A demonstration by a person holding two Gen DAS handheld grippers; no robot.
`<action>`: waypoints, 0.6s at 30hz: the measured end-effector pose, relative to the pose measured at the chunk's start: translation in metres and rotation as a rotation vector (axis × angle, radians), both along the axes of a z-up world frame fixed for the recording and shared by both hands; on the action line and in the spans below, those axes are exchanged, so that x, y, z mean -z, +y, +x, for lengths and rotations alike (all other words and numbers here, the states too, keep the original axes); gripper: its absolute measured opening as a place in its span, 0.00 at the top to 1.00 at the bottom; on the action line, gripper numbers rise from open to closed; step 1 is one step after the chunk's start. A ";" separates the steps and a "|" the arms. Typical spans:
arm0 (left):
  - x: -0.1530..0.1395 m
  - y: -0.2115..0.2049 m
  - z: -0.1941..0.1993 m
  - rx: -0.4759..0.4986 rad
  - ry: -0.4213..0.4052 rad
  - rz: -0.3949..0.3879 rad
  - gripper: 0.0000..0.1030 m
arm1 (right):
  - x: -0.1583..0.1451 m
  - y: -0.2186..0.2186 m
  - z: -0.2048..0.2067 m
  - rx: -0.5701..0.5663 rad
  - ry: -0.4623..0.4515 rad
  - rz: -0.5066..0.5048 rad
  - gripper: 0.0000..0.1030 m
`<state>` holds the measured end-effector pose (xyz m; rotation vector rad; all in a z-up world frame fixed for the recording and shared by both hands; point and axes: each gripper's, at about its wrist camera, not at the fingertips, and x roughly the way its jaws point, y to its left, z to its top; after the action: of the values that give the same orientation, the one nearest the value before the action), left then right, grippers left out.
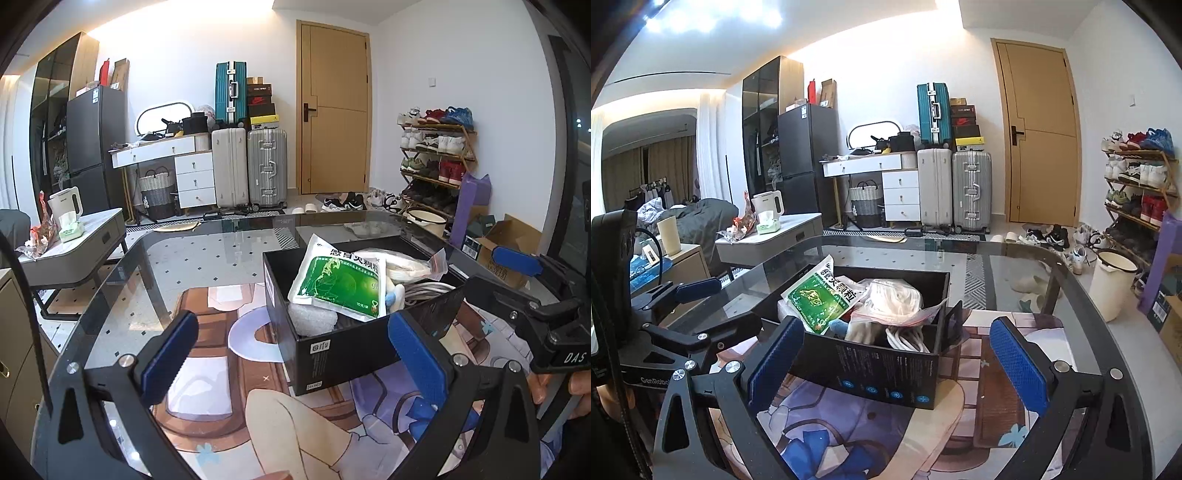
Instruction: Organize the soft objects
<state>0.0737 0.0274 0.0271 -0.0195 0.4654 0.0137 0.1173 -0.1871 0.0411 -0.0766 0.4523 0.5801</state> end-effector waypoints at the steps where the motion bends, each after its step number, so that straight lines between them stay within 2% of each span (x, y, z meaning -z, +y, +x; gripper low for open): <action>1: 0.000 0.001 0.000 -0.002 -0.001 -0.004 0.00 | 0.000 0.000 0.000 0.000 -0.002 -0.001 0.01; 18: -0.001 0.003 -0.002 -0.008 -0.017 -0.011 0.00 | 0.000 0.001 -0.003 -0.004 -0.013 -0.002 0.01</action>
<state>0.0715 0.0309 0.0281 -0.0319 0.4486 0.0190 0.1141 -0.1865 0.0409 -0.0828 0.4405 0.5827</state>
